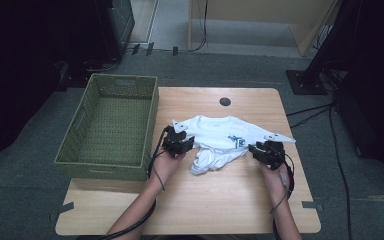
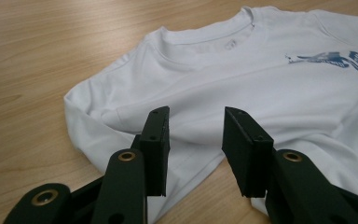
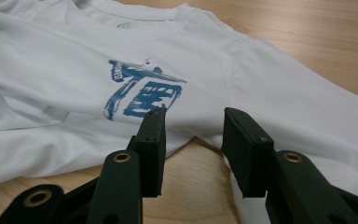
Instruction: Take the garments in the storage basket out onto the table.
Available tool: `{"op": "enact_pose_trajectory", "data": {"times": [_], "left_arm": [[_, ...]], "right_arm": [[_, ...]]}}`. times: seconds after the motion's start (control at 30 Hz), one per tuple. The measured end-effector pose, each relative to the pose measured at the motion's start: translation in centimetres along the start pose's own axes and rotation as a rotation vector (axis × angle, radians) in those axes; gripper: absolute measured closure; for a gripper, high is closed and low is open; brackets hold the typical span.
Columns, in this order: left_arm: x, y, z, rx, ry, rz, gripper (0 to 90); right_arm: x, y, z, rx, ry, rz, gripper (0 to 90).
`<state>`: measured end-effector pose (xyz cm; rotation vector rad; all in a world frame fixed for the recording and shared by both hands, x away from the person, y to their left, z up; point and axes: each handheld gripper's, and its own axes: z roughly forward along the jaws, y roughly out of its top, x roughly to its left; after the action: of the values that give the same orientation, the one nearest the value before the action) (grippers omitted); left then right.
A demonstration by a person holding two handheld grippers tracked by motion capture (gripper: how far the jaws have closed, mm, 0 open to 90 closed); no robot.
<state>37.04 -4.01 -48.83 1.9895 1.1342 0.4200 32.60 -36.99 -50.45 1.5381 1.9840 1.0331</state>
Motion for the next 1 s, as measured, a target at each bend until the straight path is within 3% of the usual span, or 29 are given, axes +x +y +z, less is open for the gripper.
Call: {"op": "enact_pose_trajectory", "data": {"times": [0.43, 0.7, 1.0], "left_arm": [[-0.3, -1.4, -0.2, 0.006, -0.061, 0.005, 55.7], [-0.6, -2.1, 0.0, 0.014, -0.092, 0.009, 51.1], [-1.1, -2.6, 0.3, 0.028, -0.110, 0.056, 40.9]], "right_arm": [[1.7, -0.2, -0.1, 0.001, 0.031, -0.015, 63.3], [2.0, -0.4, 0.1, -0.006, 0.067, -0.007, 63.9], [2.8, -0.7, 0.1, -0.001, 0.078, -0.005, 61.7]]}}
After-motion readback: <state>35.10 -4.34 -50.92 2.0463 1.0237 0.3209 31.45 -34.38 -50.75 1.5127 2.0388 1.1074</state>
